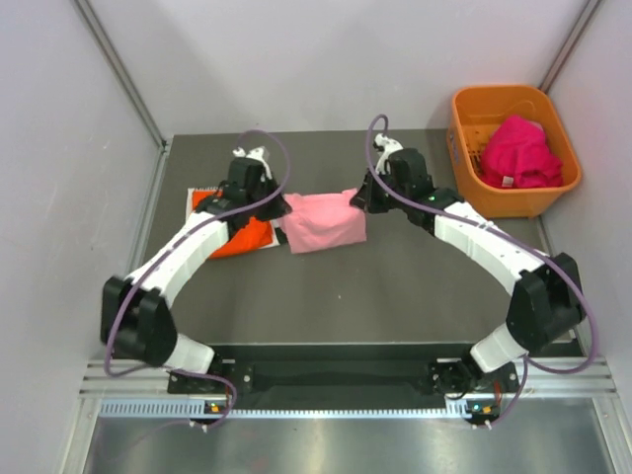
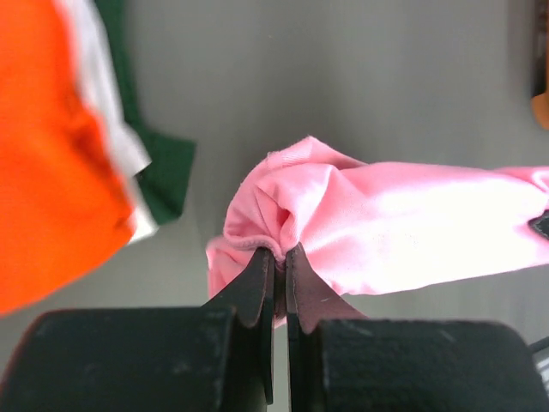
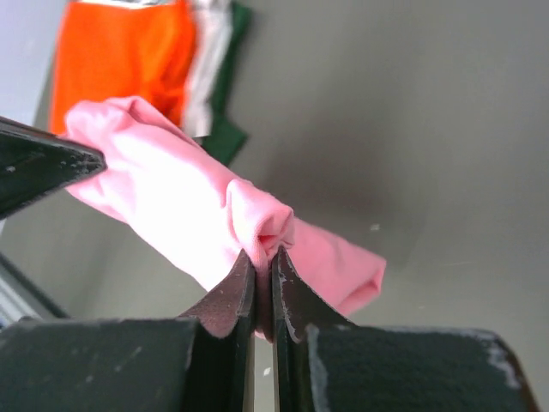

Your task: Fold and stack the t-shirts

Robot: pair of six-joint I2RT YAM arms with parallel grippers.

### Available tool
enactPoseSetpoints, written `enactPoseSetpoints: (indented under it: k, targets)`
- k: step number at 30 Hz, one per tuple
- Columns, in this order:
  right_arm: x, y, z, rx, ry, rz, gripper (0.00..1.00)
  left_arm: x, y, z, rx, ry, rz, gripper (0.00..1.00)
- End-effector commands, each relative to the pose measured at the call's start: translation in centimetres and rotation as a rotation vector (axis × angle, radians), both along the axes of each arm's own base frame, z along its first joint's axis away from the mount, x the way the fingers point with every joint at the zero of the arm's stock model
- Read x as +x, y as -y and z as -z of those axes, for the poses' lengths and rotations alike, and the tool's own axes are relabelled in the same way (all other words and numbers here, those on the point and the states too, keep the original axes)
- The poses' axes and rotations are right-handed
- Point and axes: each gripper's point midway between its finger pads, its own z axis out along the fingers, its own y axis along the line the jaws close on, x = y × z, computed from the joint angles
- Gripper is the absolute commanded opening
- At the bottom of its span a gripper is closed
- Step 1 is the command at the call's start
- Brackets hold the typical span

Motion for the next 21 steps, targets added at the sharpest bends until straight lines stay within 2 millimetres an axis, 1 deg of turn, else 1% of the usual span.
enactPoseSetpoints:
  k: [1, 2, 3, 4, 5, 6, 7, 8, 9, 11, 12, 13, 14, 15, 16, 17, 18, 19, 20, 21]
  targets:
    - [-3.1, -2.1, -4.8, 0.018, 0.092, -0.022, 0.0, -3.8, -4.0, -2.9, 0.081, 0.046, -0.059, 0.0]
    - [-3.5, -2.8, -6.1, 0.036, 0.11, -0.03, 0.0, -4.4, -5.2, -3.4, 0.104, 0.059, -0.089, 0.0]
    - [-3.9, -3.2, -6.7, 0.045, 0.112, -0.028, 0.0, -5.4, -6.2, -5.2, 0.101, 0.101, -0.11, 0.0]
    - [-4.8, -4.2, -7.3, 0.053, 0.118, -0.057, 0.0, -6.5, -7.0, -5.3, 0.118, 0.083, -0.117, 0.0]
    - [-5.0, -4.8, -8.5, 0.068, 0.137, -0.062, 0.0, -7.4, -7.4, -7.1, 0.108, 0.121, -0.118, 0.0]
    - [-5.8, -5.8, -8.7, 0.07, 0.138, -0.085, 0.0, -8.0, -7.8, -7.7, 0.109, 0.129, -0.126, 0.0]
    - [-6.1, -6.4, -9.1, 0.075, 0.144, -0.095, 0.0, -8.4, -8.2, -8.7, 0.112, 0.148, -0.133, 0.0]
    - [-6.4, -7.0, -10.1, 0.088, 0.159, -0.105, 0.0, -9.2, -8.9, -8.5, 0.136, 0.13, -0.144, 0.0]
    - [-6.9, -8.1, -9.7, 0.079, 0.154, -0.123, 0.0, -9.4, -10.5, -9.1, 0.177, 0.156, -0.211, 0.0]
    - [-7.2, -9.3, -10.4, 0.089, 0.166, -0.142, 0.0, -9.9, -12.6, -9.2, 0.235, 0.15, -0.279, 0.0]
    - [-7.6, -10.5, -9.9, 0.088, 0.157, -0.163, 0.0, -9.9, -13.9, -9.5, 0.254, 0.153, -0.325, 0.0]
    - [-7.8, -11.2, -9.9, 0.093, 0.157, -0.174, 0.0, -9.8, -15.0, -9.6, 0.274, 0.157, -0.37, 0.0]
    - [-7.4, -11.5, -10.5, 0.095, 0.176, -0.159, 0.0, -9.7, -15.7, -9.6, 0.284, 0.158, -0.4, 0.0]
    - [-7.4, -12.6, -10.1, 0.094, 0.175, -0.166, 0.0, -9.4, -16.7, -9.8, 0.289, 0.164, -0.442, 0.0]
    - [-7.4, -13.0, -10.1, 0.097, 0.179, -0.167, 0.0, -9.3, -17.4, -10.0, 0.297, 0.166, -0.473, 0.0]
    - [-7.3, -13.5, -10.7, 0.107, 0.19, -0.167, 0.0, -9.0, -17.9, -9.7, 0.309, 0.155, -0.494, 0.0]
    - [-7.2, -14.2, -10.4, 0.111, 0.189, -0.166, 0.0, -8.8, -18.5, -9.7, 0.317, 0.153, -0.519, 0.0]
    - [-7.4, -14.8, -10.3, 0.117, 0.192, -0.171, 0.0, -8.7, -19.4, -9.7, 0.325, 0.149, -0.554, 0.0]
    - [-7.4, -15.2, -10.6, 0.125, 0.201, -0.169, 0.0, -8.5, -20.0, -9.4, 0.339, 0.138, -0.578, 0.0]
    - [-7.4, -16.0, -10.4, 0.13, 0.201, -0.171, 0.0, -8.4, -21.1, -9.3, 0.347, 0.131, -0.616, 0.0]
